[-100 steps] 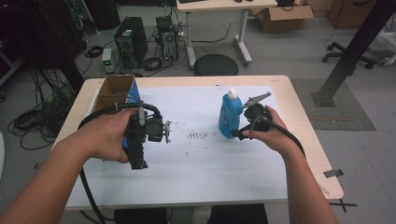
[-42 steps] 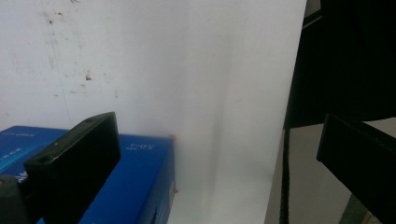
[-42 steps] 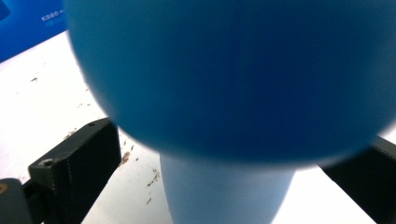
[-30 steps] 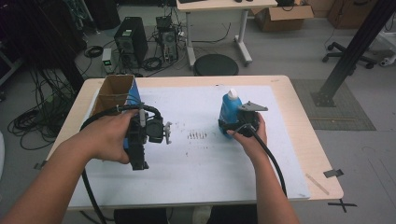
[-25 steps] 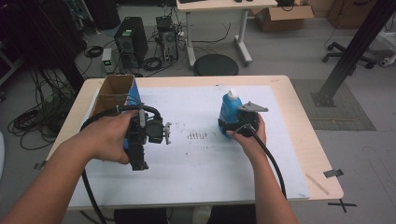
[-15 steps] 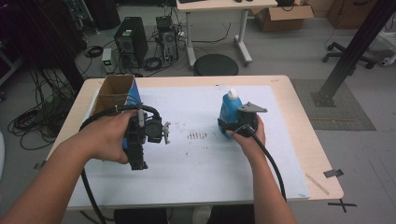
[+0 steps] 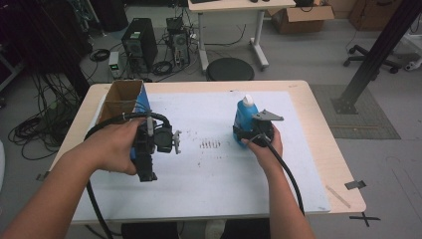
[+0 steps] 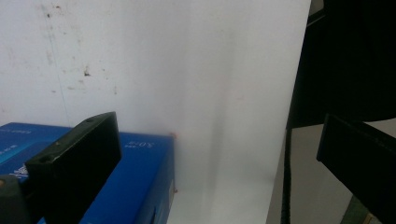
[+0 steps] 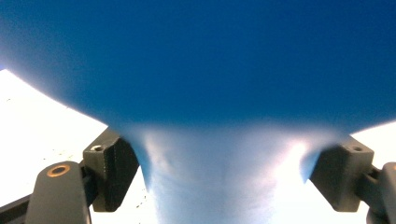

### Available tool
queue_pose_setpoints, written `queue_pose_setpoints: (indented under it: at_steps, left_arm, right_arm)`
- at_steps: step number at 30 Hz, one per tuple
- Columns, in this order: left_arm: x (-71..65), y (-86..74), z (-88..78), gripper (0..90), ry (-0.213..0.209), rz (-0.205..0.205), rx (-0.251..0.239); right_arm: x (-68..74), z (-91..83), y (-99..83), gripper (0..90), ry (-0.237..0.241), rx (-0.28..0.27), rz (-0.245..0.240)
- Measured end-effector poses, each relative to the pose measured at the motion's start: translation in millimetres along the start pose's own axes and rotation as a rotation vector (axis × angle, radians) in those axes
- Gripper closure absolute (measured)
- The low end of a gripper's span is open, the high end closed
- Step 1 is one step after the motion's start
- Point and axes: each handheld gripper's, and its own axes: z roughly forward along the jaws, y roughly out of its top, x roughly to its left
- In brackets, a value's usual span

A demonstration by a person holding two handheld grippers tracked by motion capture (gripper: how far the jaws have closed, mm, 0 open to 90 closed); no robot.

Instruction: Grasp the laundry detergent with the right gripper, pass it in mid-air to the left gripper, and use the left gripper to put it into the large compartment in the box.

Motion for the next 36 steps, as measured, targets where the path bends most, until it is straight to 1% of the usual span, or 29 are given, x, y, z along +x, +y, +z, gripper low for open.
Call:
queue_pose_setpoints:
  at_steps: [4, 8, 16, 20, 23, 26, 28, 30, 36]
  left_arm:
    - [0.1, -0.1, 0.5, 0.4, 0.0, 0.0, 0.003]
    - [0.2, -0.3, 0.2, 0.2, 0.009, -0.001, 0.002]
    - [0.5, -0.8, 0.9, 0.2, 0.007, 0.0, 0.001]
    - [0.8, -1.3, 1.9, 0.2, 0.006, 0.0, 0.0]
    - [1.1, -1.5, 2.4, 0.2, 0.005, 0.0, 0.0]
    - [1.7, -1.4, 2.2, 0.2, 0.006, 0.0, 0.002]
    - [2.1, -1.6, 2.6, 0.2, 0.005, -0.005, -0.001]
    - [2.4, -1.5, 3.0, 0.2, 0.008, 0.0, 0.0]
    - [2.6, 0.4, 2.1, 0.2, 0.006, -0.008, 0.003]
  right_arm:
    - [-0.4, -0.4, 0.1, 22.0, -0.002, -0.005, 0.001]
    - [-0.6, -0.3, 0.0, 25.9, 0.002, -0.005, 0.0]
    - [0.8, 0.6, -0.3, 27.7, 0.0, -0.009, -0.008]
    - [0.8, 0.8, -0.5, 30.4, 0.001, -0.012, -0.008]
    - [1.1, 1.1, -0.7, 34.8, 0.0, -0.015, -0.01]
    - [1.5, 1.2, -0.9, 36.2, -0.004, -0.018, -0.01]
    - [1.9, 1.5, -1.4, 40.2, -0.01, -0.025, -0.012]
    - [1.8, 1.6, -1.8, 40.5, -0.014, -0.027, -0.013]
    - [1.8, 1.6, -4.0, 43.9, -0.019, -0.05, -0.026]
